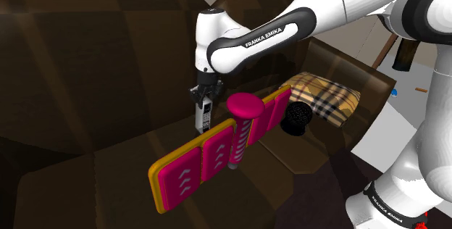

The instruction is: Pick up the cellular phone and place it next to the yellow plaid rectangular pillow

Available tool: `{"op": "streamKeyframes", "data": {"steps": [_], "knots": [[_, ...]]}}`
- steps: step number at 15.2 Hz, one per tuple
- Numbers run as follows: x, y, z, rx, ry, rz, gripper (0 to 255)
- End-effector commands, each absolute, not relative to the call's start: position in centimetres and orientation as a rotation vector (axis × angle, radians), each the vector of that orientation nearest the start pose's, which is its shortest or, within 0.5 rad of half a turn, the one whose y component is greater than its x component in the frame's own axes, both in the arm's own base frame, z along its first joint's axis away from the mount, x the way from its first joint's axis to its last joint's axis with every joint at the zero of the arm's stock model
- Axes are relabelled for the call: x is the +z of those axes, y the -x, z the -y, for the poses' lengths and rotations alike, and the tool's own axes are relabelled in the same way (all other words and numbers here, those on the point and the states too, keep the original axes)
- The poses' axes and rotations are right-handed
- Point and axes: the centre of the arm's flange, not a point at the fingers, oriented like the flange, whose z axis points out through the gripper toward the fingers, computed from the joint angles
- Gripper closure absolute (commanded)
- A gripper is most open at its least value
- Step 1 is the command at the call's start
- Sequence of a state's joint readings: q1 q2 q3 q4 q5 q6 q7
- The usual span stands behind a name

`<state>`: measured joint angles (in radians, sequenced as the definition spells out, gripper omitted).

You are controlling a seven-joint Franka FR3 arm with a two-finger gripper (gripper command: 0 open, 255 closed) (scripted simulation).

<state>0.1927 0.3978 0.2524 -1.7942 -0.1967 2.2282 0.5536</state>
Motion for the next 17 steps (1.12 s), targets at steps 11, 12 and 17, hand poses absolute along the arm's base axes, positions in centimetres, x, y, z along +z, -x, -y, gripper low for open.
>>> {"op": "streamKeyframes", "data": {"steps": [11, 12, 17], "knots": [[35.5, -59.6, -26.3, -0.119, 3.169, -0.022, 255], [36.0, -59.6, -26.3, -0.119, 3.169, -0.022, 255], [38.7, -59.6, -26.3, -0.119, 3.169, -0.022, 255]]}}
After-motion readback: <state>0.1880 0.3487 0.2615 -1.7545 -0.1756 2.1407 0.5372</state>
